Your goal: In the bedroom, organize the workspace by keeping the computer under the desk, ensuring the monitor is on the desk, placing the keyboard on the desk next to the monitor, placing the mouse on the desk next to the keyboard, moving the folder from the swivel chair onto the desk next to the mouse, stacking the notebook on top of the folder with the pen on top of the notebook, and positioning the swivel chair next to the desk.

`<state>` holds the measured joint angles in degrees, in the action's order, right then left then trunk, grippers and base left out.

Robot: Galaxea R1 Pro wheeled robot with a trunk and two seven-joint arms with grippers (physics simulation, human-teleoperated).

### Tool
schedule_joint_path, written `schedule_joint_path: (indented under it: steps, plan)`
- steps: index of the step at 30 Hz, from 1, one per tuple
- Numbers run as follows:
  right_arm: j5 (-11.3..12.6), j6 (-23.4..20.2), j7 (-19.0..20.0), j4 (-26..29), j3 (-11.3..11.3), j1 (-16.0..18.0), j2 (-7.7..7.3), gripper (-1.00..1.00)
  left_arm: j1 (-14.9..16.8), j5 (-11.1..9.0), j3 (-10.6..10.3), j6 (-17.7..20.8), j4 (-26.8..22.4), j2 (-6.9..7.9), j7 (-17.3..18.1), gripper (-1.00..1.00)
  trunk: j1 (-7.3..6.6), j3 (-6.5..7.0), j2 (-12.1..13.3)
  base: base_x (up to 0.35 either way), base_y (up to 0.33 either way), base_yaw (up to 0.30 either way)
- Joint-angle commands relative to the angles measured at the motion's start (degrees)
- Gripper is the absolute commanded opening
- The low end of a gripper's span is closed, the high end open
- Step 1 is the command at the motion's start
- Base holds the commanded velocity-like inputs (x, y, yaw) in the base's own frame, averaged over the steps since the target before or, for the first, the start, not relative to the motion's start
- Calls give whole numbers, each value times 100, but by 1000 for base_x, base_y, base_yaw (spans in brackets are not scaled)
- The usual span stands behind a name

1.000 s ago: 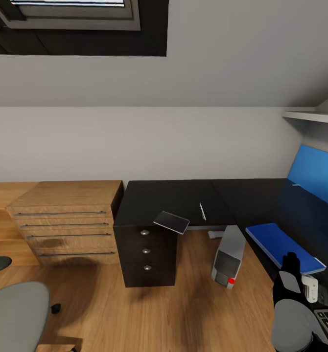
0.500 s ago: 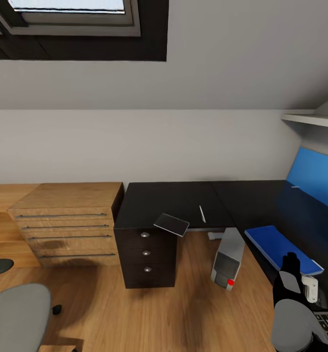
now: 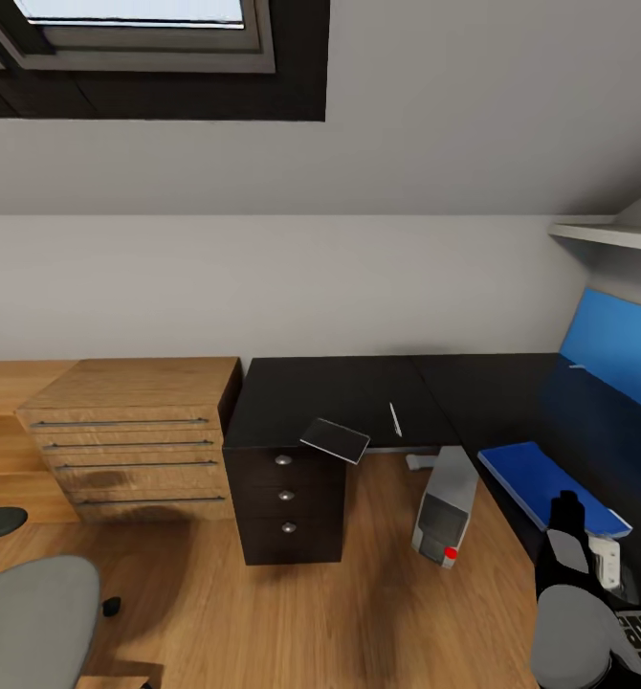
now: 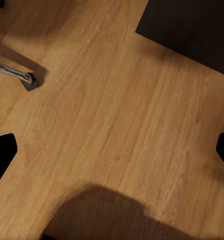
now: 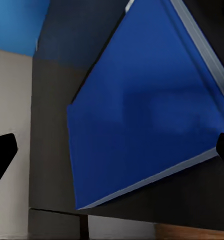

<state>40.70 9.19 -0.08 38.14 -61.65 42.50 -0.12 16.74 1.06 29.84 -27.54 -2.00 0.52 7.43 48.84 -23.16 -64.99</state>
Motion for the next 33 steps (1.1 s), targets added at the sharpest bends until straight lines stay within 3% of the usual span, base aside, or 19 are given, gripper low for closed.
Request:
schedule_joint_path:
  steps: [1, 6, 11, 15, 18, 21, 24, 27, 29, 31, 33]
  plan:
    - [56, -40, -1, 40, 4, 2, 1, 100, 4, 13, 48, -14, 7, 1, 39, 100, 0, -6, -4, 0, 0, 0]
    - [39, -440, -10, 631, 16, -14, 49, 100, 4, 37, 43, -14, 7, 1, 40, 100, 0, -6, -4, 0, 0, 0]
    - [-36, -730, -24, 1346, 20, -54, 203, 100, 4, 42, 40, -8, 11, -6, 40, 100, 0, -6, -4, 0, 0, 0]
    - [-438, -1342, -11, 1710, 21, -127, 309, 100, 4, 43, 39, -8, 14, -7, 40, 100, 0, -6, -4, 0, 0, 0]
    - [-995, -1920, 9, 1774, 33, -148, 363, 100, 4, 43, 39, -6, 10, -8, 39, 100, 0, -6, -4, 0, 0, 0]
    - [-1659, -2310, 129, 1793, 184, -156, 538, 100, 4, 43, 39, -7, 11, -8, 39, 100, 0, -6, -4, 0, 0, 0]
    - [-2241, -2428, 410, 1787, 414, -159, 718, 100, 4, 43, 39, -6, 12, -8, 40, 100, 0, -6, -4, 0, 0, 0]
    - [-3033, -2476, 902, 1567, 549, -162, 902, 100, 4, 43, 37, -6, 13, -8, 38, 100, 0, -6, -4, 0, 0, 0]
    - [-3381, -2478, 1139, 1379, 576, -162, 937, 100, 4, 43, 36, -5, 11, -8, 37, 100, 0, -6, -4, 0, 0, 0]
    - [-4144, -2419, 1634, 971, 635, -162, 968, 100, 4, 43, 33, -5, 13, -8, 37, 100, 0, -6, -4, 0, 0, 0]
    - [-4536, -2332, 1839, 777, 678, -163, 975, 100, 4, 43, 32, -5, 12, -8, 38, 100, 0, -6, -4, 0, 0, 0]
